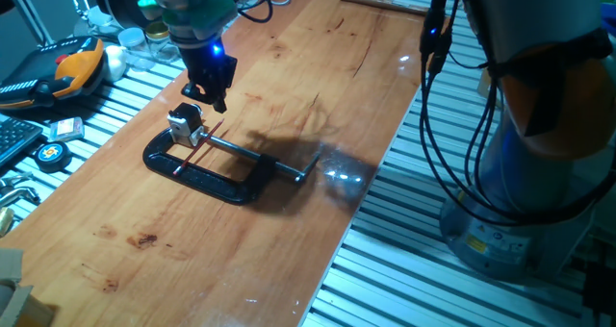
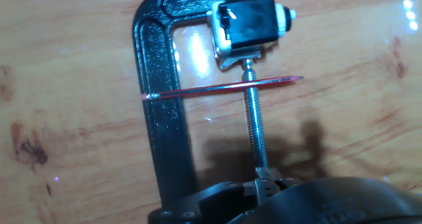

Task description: Insert the pencil into the pencil sharpener

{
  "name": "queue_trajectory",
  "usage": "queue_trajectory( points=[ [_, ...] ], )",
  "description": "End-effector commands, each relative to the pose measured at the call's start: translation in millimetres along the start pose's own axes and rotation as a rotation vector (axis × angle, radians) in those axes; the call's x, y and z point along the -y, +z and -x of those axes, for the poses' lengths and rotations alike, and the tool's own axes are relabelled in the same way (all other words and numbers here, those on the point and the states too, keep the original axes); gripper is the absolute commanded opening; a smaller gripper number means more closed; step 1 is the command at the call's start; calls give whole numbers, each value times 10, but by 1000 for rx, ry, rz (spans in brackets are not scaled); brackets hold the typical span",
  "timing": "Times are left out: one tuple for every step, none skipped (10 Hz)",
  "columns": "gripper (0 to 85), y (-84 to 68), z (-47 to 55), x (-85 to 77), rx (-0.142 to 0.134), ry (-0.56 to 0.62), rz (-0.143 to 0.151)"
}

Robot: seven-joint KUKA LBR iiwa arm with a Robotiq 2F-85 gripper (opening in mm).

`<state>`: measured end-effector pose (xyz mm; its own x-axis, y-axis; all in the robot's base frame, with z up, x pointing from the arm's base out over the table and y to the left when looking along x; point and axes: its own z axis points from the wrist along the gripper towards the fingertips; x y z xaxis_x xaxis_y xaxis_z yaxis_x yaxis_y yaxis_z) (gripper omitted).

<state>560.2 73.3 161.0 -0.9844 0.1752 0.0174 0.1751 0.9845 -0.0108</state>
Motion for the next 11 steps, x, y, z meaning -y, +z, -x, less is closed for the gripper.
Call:
queue_trajectory(
  points=[
    [0, 55, 37, -22, 1, 3, 3],
    [0, 125, 89, -61, 11, 12, 7],
    [0, 179, 128, -105, 16, 26, 3],
    [0, 226, 147, -156, 19, 50, 4],
    [0, 264, 155, -214, 26, 74, -1],
    [0, 316, 181, -262, 26, 84, 1],
    [0, 370, 222, -287, 23, 89, 7],
    [0, 437, 267, -314, 22, 96, 13],
    [0, 501, 305, -341, 21, 106, 21],
    [0, 557, 340, -377, 22, 116, 23],
    [0, 592, 365, -407, 23, 124, 18]
  ],
)
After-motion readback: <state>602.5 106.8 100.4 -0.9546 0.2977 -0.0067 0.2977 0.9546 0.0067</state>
